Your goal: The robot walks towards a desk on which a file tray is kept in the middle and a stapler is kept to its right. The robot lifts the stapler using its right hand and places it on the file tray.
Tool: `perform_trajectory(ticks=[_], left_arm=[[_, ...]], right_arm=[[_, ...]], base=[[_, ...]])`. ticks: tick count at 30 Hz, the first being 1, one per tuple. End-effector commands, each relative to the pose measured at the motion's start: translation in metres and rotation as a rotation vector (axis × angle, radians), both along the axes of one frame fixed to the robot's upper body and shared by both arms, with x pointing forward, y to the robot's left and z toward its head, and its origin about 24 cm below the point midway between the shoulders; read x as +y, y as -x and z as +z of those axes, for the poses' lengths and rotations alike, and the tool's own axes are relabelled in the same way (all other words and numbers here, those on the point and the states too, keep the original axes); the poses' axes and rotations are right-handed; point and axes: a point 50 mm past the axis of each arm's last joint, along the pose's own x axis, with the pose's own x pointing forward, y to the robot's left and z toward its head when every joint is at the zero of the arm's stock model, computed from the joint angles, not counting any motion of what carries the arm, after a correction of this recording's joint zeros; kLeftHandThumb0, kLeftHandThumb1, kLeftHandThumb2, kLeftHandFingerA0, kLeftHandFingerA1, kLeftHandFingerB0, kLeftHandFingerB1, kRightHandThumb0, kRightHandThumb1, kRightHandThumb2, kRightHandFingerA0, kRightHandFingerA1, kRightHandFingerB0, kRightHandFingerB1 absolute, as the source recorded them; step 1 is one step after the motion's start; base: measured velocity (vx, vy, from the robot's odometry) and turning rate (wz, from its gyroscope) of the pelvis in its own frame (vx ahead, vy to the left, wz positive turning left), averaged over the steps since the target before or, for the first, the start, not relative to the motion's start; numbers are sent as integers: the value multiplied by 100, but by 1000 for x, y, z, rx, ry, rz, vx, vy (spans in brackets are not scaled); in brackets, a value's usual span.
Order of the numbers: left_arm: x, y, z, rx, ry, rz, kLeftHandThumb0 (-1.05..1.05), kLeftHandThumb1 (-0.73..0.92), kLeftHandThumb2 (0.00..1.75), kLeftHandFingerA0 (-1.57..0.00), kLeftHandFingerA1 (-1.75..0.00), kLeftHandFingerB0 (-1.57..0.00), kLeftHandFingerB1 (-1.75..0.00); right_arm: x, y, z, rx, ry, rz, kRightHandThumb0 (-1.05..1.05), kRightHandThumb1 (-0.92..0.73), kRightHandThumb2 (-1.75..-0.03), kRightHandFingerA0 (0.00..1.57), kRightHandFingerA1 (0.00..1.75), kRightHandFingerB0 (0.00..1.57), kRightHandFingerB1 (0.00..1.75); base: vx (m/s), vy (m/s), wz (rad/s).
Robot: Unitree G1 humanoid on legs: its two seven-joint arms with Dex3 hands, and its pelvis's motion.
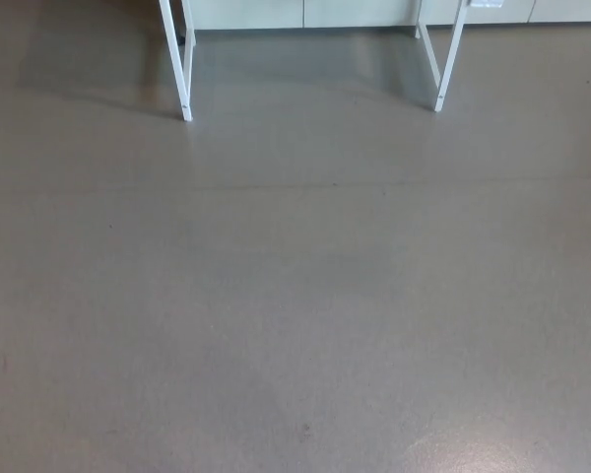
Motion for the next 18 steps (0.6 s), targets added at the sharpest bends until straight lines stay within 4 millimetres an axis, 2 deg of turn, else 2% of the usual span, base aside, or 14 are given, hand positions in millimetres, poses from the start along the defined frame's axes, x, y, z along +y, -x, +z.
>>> perform_trajectory(ticks=[1, 5, 6, 16, 17, 18], left_arm=[[8, -2, 10, 6, 77, -8, -51, 70, 78, -18, -49, -27, -48], [9, -1, 11, 8, 81, -6, -51, 70, 78, -19, -48, -27, -48], [9, -1, 10, 10, 78, -3, -46, 79, 63, -19, -43, -32, -43], [11, 1, 11, 18, 91, 7, -46, 78, 62, -19, -42, -32, -43], [11, 1, 11, 25, 85, 4, -54, 67, 81, -19, -49, -28, -48], [12, 1, 11, 33, 77, 0, -54, 67, 81, -19, -49, -28, -48]], right_arm=[[-6, 6, 7, -36, -130, -90, -22, -41, -93, 22, 62, 22, 60], [-5, 9, 7, -30, -137, -96, -22, -41, -93, 22, 62, 22, 60], [-5, 9, 7, -30, -138, -97, -22, -41, -93, 22, 62, 22, 60], [-3, 15, 5, -14, -149, -106, -22, -41, -93, 22, 62, 22, 60], [-3, 15, 5, -14, -150, -106, -22, -41, -93, 22, 62, 22, 60], [-3, 15, 5, -13, -150, -106, -22, -41, -93, 22, 62, 22, 60]], base=[[0, 0, 0], [0, 0, 0], [0, 0, 0], [0, 0, 0], [0, 0, 0], [0, 0, 0]])
